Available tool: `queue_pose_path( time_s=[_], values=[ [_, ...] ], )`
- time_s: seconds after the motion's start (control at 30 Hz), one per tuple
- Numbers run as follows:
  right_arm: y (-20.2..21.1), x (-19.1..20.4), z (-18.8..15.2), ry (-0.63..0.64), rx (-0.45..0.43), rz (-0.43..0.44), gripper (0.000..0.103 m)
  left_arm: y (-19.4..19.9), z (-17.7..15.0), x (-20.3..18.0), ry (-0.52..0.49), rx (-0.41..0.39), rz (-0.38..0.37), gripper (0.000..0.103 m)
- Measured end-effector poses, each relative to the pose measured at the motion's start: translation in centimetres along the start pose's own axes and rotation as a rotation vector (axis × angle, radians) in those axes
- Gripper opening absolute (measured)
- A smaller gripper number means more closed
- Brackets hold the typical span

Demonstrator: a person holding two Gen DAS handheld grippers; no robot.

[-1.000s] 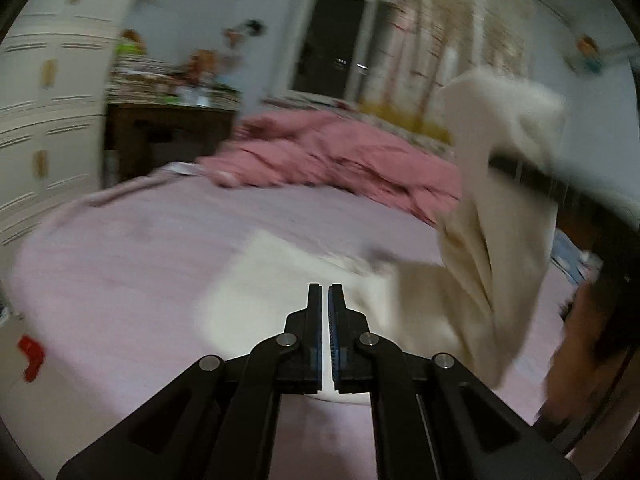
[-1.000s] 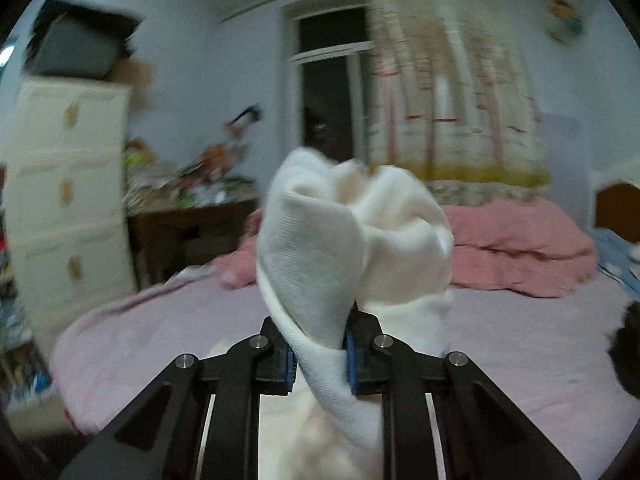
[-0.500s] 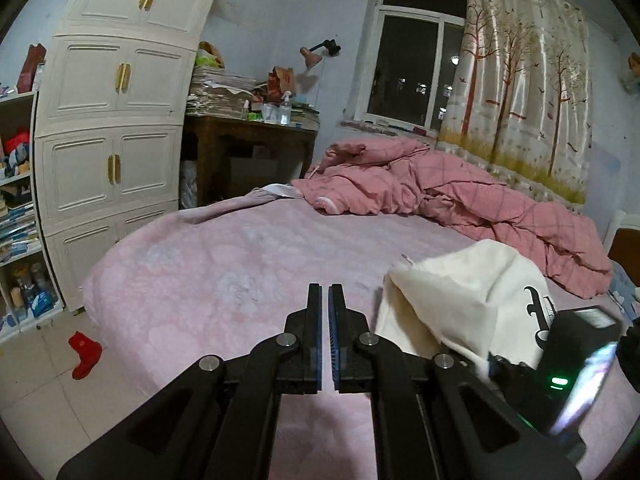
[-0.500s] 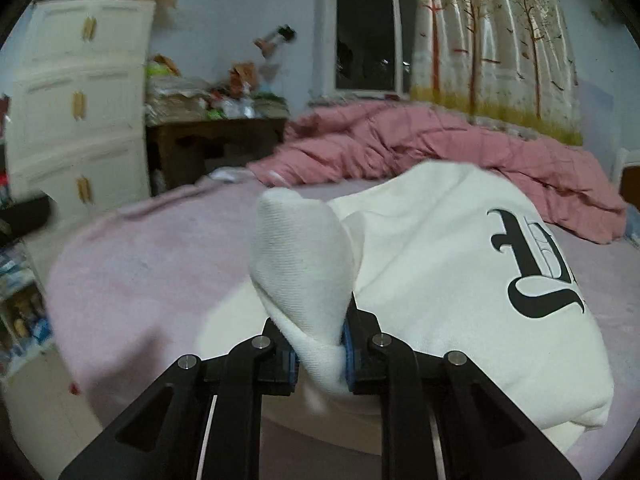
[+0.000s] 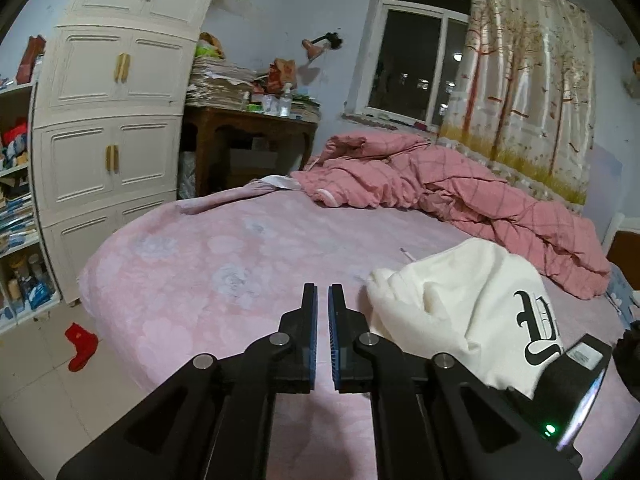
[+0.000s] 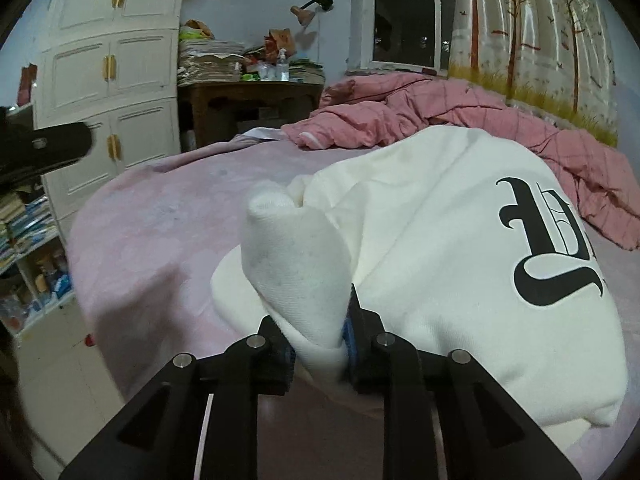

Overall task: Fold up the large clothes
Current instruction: 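Lower the hoodie onto the bed and open the right tool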

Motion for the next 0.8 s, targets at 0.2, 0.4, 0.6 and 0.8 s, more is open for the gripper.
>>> queue_pose_path(
  time_s=[0.2,0.4,0.6,0.8],
  values=[
    [2.4,-0.3,-0.9,0.006,-0.009,0.029,0.03,-1.0,1.5,-1.8,-0.001,0.03,-0.138,0.024],
    [5.9,0.7,-1.9,0.015,-0.052,0.105,0.049,-3.0,3.3,-3.9,-0.014,0.119,-0.312,0.031],
    [9.5,-3.0,-2.4,-0.106,-0.106,0.071,0.049,-9.4,2.6,-7.0,-0.055,0.365,-0.378,0.03],
    [7.9,-5.2,-1.9,-0.089,-0.129,0.006,0.05,-17.8,-0.9,-8.3,0.072,0.642,-0.448,0.026]
  ],
)
Point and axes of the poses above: each gripper's, at about its wrist camera, not at the fingertips, and y roughly against the way its jaws point, x to its left, z to its top, the point moved 5 cm from there along -y, roughly the way its jaws point, and after that the axes turned 8 degrees about -y, right-handed, at the moved point
